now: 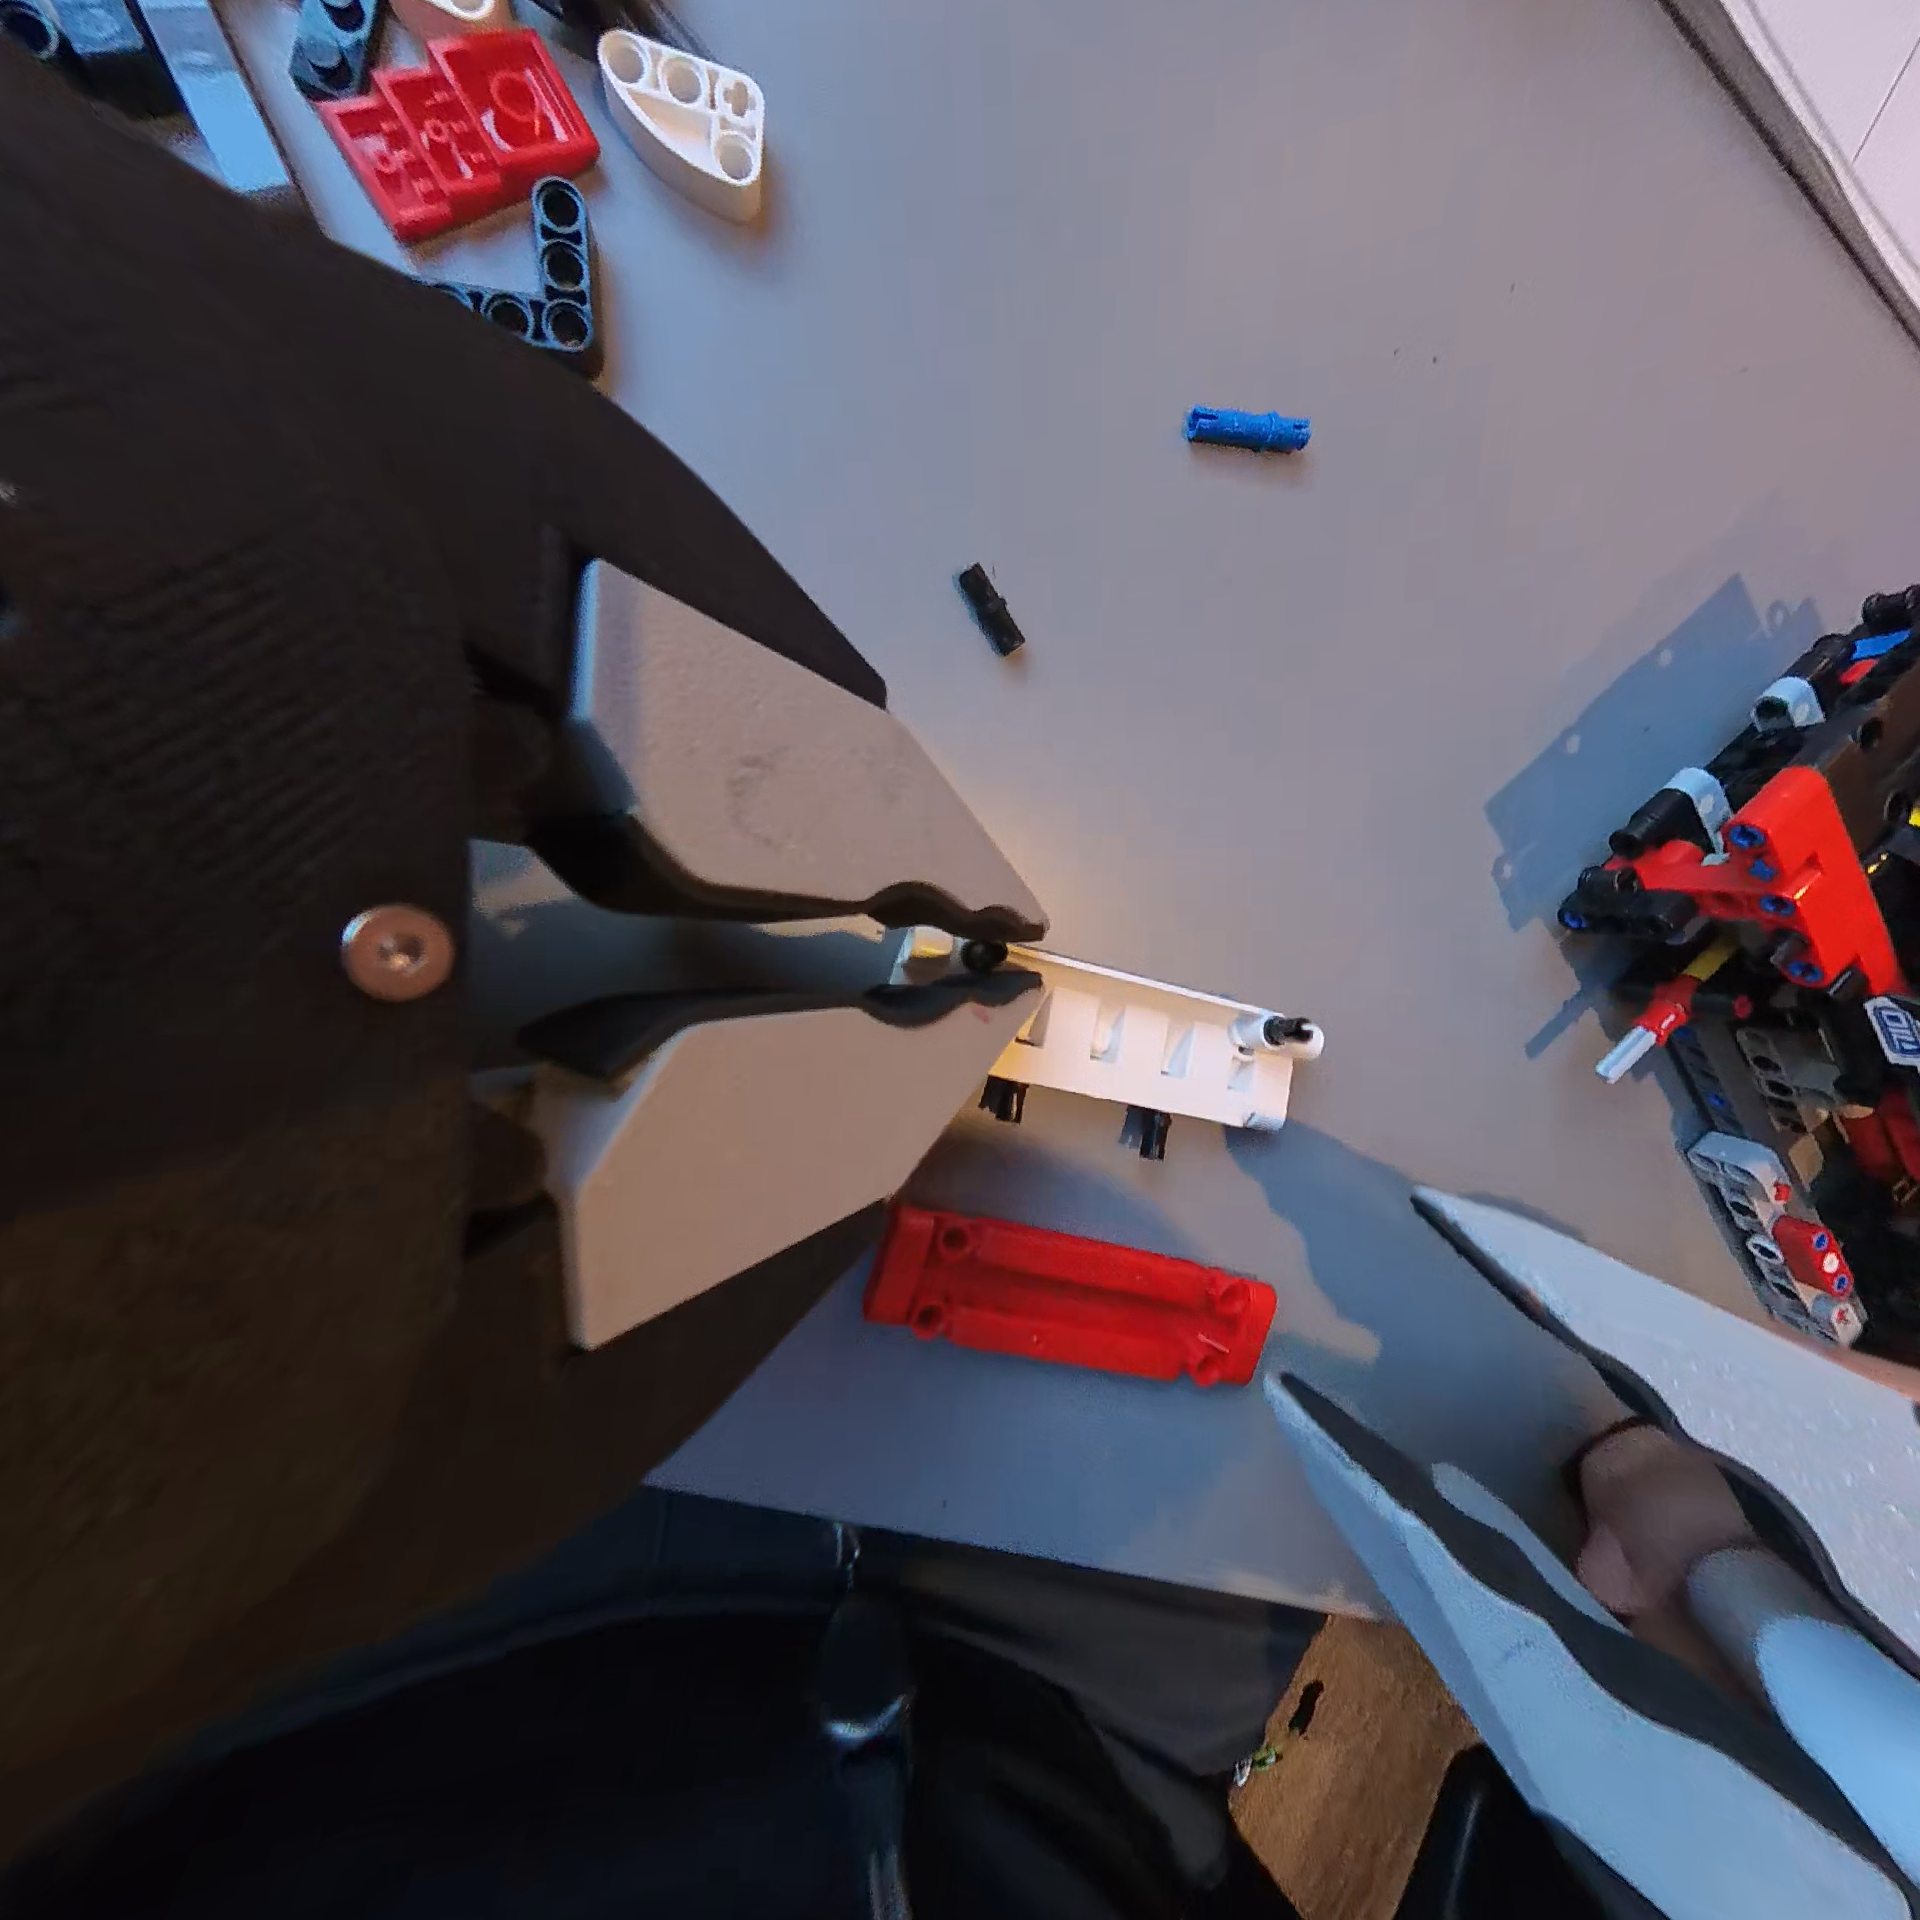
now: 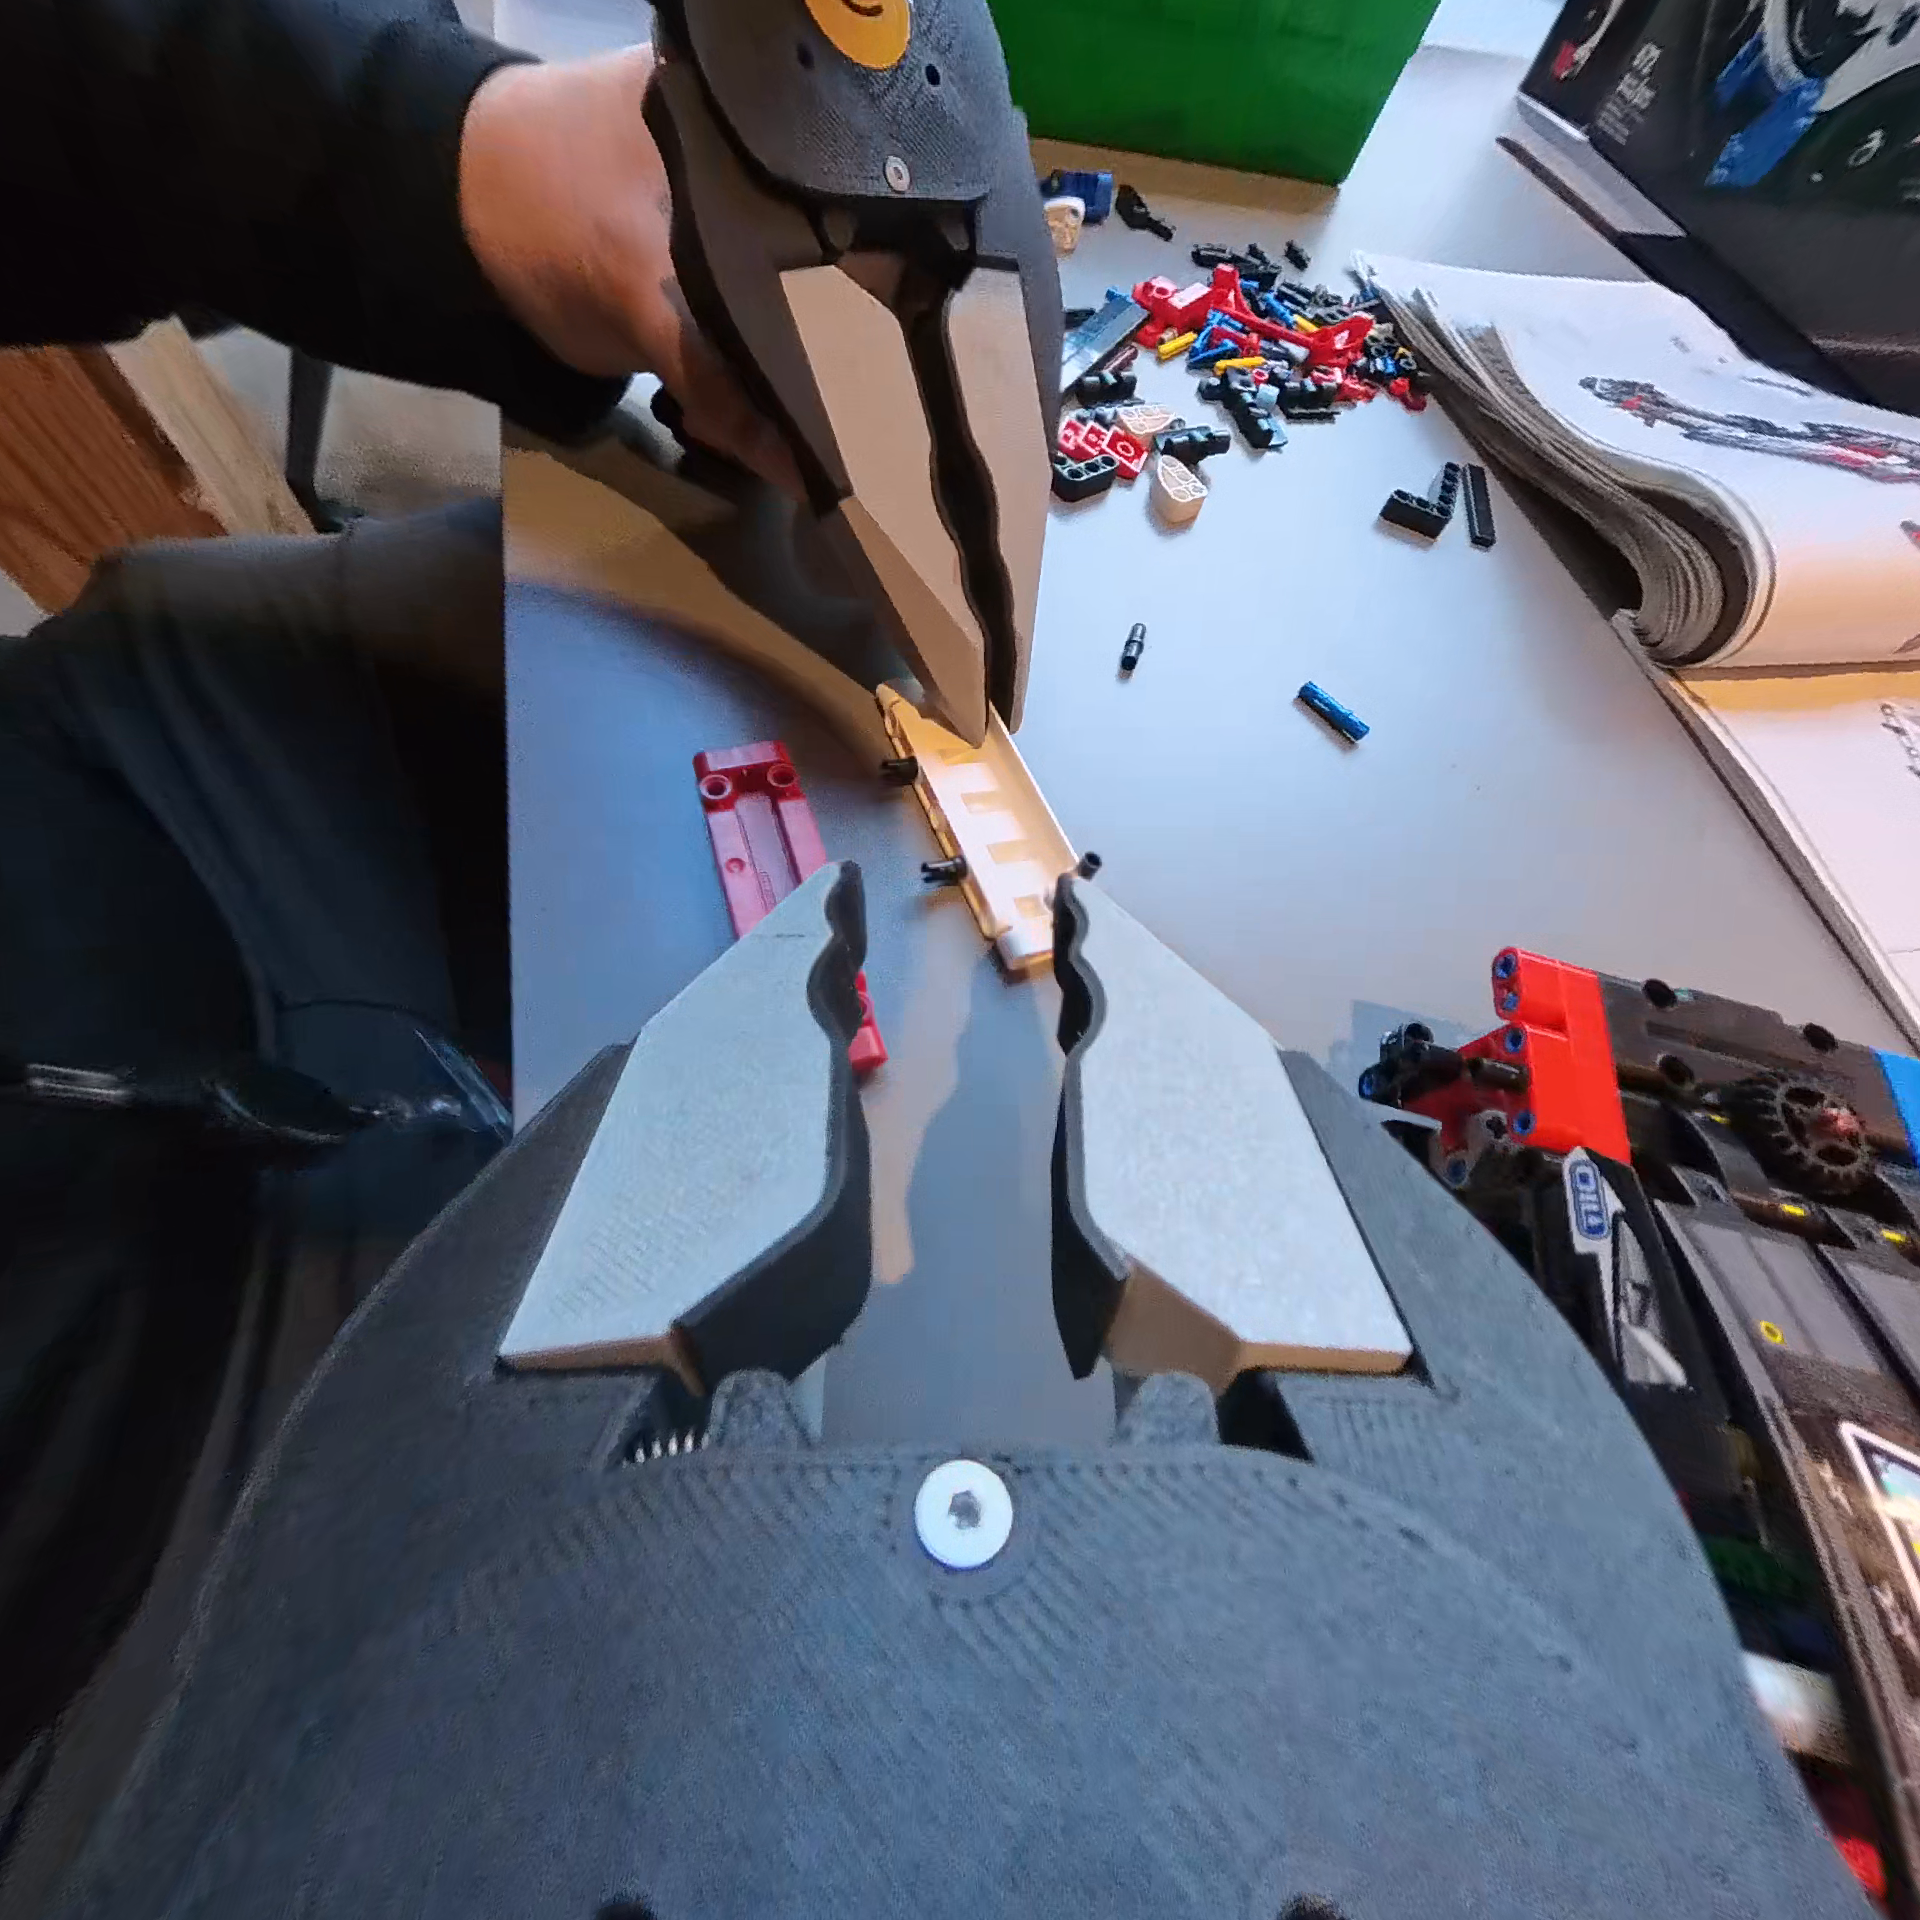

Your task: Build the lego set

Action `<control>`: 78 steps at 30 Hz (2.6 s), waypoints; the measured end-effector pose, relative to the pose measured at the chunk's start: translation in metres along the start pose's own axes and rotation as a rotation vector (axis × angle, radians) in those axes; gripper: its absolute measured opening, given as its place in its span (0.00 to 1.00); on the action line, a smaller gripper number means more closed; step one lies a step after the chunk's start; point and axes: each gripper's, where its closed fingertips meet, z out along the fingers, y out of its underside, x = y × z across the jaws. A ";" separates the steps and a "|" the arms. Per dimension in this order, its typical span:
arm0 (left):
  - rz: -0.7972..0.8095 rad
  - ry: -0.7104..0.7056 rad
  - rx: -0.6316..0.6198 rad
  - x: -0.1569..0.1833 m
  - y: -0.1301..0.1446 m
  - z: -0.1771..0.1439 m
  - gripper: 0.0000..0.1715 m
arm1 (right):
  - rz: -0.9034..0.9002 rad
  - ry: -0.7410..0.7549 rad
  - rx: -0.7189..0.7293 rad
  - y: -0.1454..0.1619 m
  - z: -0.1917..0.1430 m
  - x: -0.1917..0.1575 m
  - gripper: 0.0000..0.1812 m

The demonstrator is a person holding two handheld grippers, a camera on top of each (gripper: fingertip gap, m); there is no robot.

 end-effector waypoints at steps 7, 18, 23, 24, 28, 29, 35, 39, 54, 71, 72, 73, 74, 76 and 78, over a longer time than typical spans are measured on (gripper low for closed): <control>-0.001 -0.001 -0.002 -0.002 0.000 0.000 0.01 | 0.020 -0.018 0.067 -0.004 -0.009 0.006 0.19; 0.002 -0.001 -0.003 -0.002 0.000 0.001 0.01 | -0.096 -0.073 -0.051 0.009 0.002 -0.022 0.17; 0.006 0.016 -0.004 0.000 -0.002 0.002 0.01 | -0.201 -0.095 -0.122 0.013 0.015 -0.042 0.14; 0.011 0.020 -0.004 0.001 -0.003 0.003 0.01 | -0.222 -0.101 -0.139 0.014 0.018 -0.045 0.13; 0.036 0.030 -0.007 0.006 -0.004 0.006 0.01 | -0.293 -0.115 -0.185 0.017 0.029 -0.052 0.09; 0.045 0.028 -0.006 0.007 -0.004 0.006 0.01 | -0.295 -0.123 -0.188 0.016 0.030 -0.053 0.08; 0.065 0.060 -0.017 0.011 -0.002 0.005 0.02 | -0.290 -0.125 -0.209 0.017 0.031 -0.048 0.08; 0.070 0.092 -0.035 0.015 -0.001 0.008 0.06 | -0.279 -0.151 -0.200 0.020 0.030 -0.046 0.03; 0.296 -0.027 -0.026 0.010 -0.007 0.006 0.00 | -0.246 -0.207 -0.175 0.018 0.023 -0.045 0.05; 0.290 -0.105 -0.052 0.007 -0.001 0.005 0.00 | -0.255 -0.154 -0.212 0.024 0.023 -0.042 0.05; 0.293 -0.114 -0.058 0.007 -0.001 0.004 0.00 | -0.261 -0.147 -0.213 0.025 0.023 -0.042 0.05; 0.298 -0.126 -0.061 0.006 -0.001 0.003 0.00 | -0.267 -0.143 -0.213 0.025 0.023 -0.042 0.04; 0.302 -0.137 -0.064 0.006 0.000 0.003 0.00 | -0.271 -0.139 -0.213 0.024 0.023 -0.042 0.04; 0.301 -0.147 -0.073 0.005 0.001 0.003 0.00 | -0.278 -0.140 -0.214 0.025 0.023 -0.042 0.04; 0.261 -0.133 -0.060 0.005 -0.001 0.005 0.03 | -0.288 -0.141 -0.210 0.025 0.022 -0.042 0.04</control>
